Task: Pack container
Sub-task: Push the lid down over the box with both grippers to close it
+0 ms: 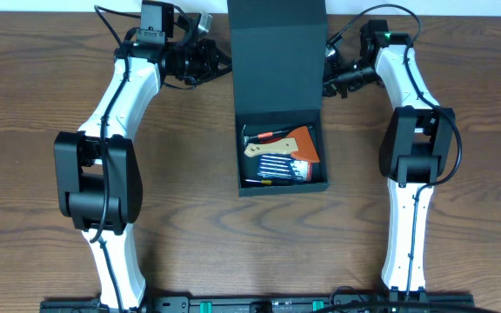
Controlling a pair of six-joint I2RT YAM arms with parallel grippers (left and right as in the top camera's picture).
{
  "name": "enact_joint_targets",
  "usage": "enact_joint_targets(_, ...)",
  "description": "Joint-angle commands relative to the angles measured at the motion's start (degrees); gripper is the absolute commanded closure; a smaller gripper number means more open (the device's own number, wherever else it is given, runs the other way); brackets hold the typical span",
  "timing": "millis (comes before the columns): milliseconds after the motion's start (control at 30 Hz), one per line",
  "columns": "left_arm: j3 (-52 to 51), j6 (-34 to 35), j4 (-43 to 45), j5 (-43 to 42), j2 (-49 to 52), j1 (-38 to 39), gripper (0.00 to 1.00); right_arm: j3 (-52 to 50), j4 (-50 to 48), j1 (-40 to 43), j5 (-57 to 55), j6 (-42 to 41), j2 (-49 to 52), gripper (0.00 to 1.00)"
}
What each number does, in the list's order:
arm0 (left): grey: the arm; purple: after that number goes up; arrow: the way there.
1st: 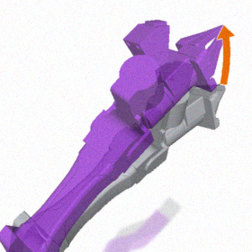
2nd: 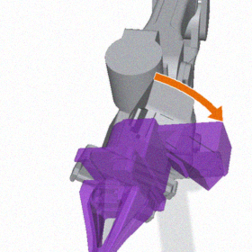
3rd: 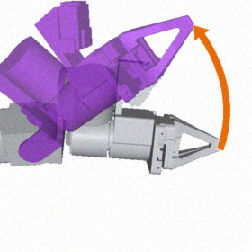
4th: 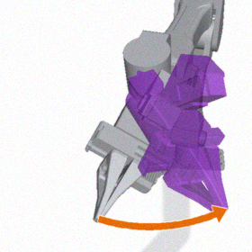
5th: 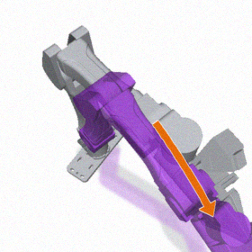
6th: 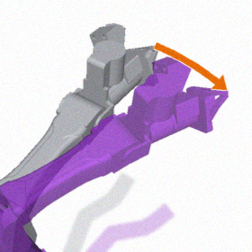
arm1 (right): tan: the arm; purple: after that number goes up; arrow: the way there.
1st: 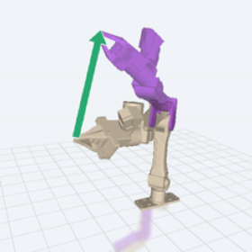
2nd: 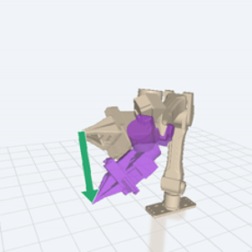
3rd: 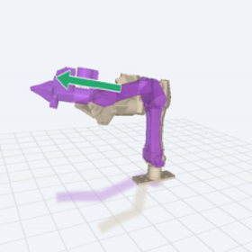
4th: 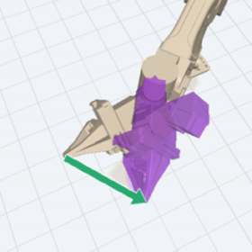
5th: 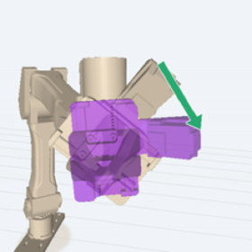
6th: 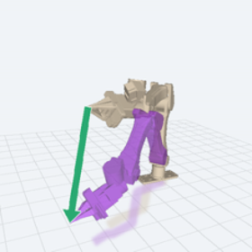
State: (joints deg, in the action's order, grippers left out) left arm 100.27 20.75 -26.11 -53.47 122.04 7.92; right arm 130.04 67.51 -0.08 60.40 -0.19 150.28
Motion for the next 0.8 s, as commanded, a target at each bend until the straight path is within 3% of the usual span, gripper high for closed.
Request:
enact_joint_targets(0, 1.3, -1.2, 0.0, -2.8, -1.6, 0.8, 0.95, 0.2, 0.3, 0.3, -1.9, 0.2, 0.3, 0.99)
enact_joint_targets(367, 1.3, -1.6, -0.3, -2.9, -1.6, 0.8, 0.94, 0.3, 3.4, 5.8, -4.1, -0.7, -0.8, 0.99)
enact_joint_targets(767, 1.3, -4.2, -3.9, -2.4, -4.9, 1.8, 0.95, 0.3, 9.4, 3.4, -3.7, 5.5, -0.8, 0.99)
